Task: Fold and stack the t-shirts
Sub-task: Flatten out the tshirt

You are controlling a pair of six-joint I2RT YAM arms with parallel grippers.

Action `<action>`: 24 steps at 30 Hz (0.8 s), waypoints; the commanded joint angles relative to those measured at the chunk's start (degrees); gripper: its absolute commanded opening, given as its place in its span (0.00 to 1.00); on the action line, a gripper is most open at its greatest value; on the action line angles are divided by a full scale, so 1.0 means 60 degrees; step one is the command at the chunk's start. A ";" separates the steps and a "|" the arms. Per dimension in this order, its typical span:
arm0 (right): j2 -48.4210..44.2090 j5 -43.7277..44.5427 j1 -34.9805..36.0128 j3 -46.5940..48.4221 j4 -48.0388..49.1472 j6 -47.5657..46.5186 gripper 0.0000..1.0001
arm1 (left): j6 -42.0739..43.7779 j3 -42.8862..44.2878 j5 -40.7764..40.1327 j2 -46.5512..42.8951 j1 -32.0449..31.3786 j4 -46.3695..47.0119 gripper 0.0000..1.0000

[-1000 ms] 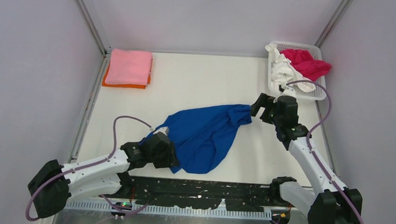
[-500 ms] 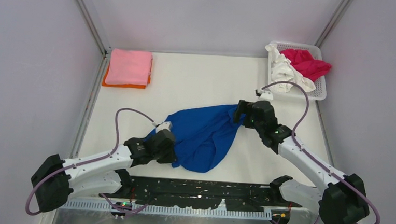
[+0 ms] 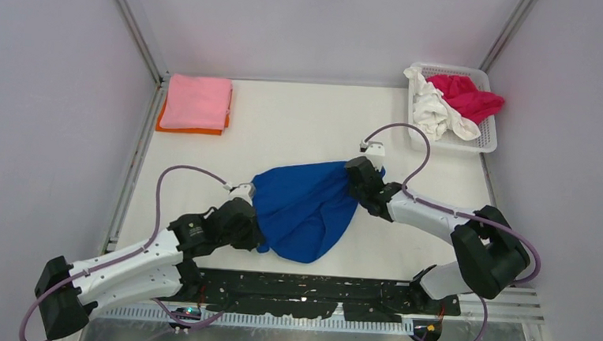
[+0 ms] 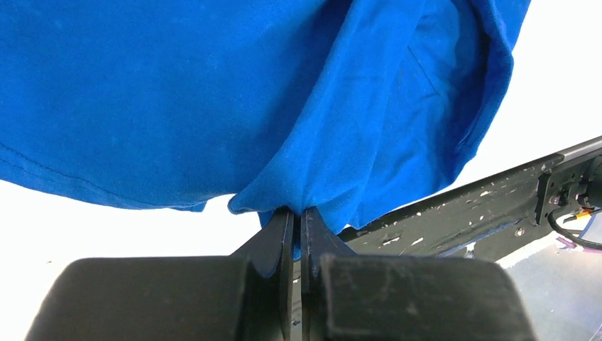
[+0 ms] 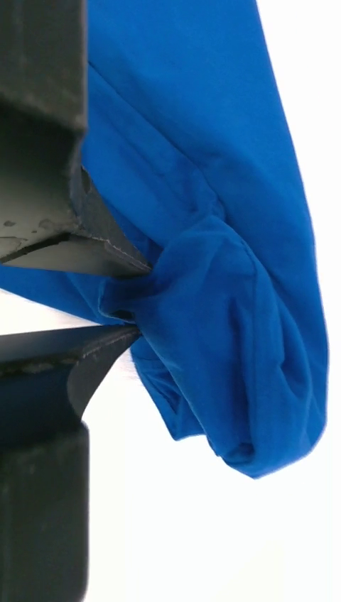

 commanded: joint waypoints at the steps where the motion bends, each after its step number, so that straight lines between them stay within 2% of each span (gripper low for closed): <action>1: 0.0315 0.1349 0.0028 0.0627 0.0639 0.0065 0.29 | 0.0178 0.0075 -0.0013 -0.0200 -0.0031 -0.0456 0.03; 2: 0.0365 0.1416 0.0031 0.0649 0.0581 0.0051 0.23 | 0.0171 0.0072 0.0011 -0.0191 -0.0031 -0.0584 0.04; 4: 0.0392 0.1647 0.0019 0.0671 0.0532 -0.0010 0.17 | 0.0137 0.0058 0.0054 -0.0223 -0.0034 -0.0908 0.04; 6: 0.0364 0.1878 -0.0014 0.0677 0.0442 -0.0089 0.14 | 0.0145 0.0034 0.0218 -0.0277 -0.0035 -0.1117 0.07; 10: 0.0199 0.1918 -0.0181 0.0522 0.0348 -0.0190 0.12 | 0.0103 -0.0218 0.0531 -0.0524 -0.0029 -0.1315 0.14; 15: 0.0017 0.1732 -0.0258 0.0282 0.0377 -0.0304 0.11 | -0.0086 -0.0588 0.0947 -0.0437 -0.0027 -0.0940 0.15; 18: -0.0050 0.1413 -0.0249 0.0109 0.0603 -0.0357 0.11 | -0.0190 -0.0744 0.1087 -0.0279 -0.0038 -0.0534 0.12; 21: -0.0084 0.1329 -0.0247 0.0036 0.0654 -0.0350 0.11 | -0.0308 -0.0814 0.1230 -0.0192 -0.0034 -0.0322 0.01; 24: -0.0197 0.1423 -0.0249 0.0047 0.0564 -0.0377 0.09 | -0.0247 -0.0720 0.1236 -0.0290 -0.0033 -0.0465 0.00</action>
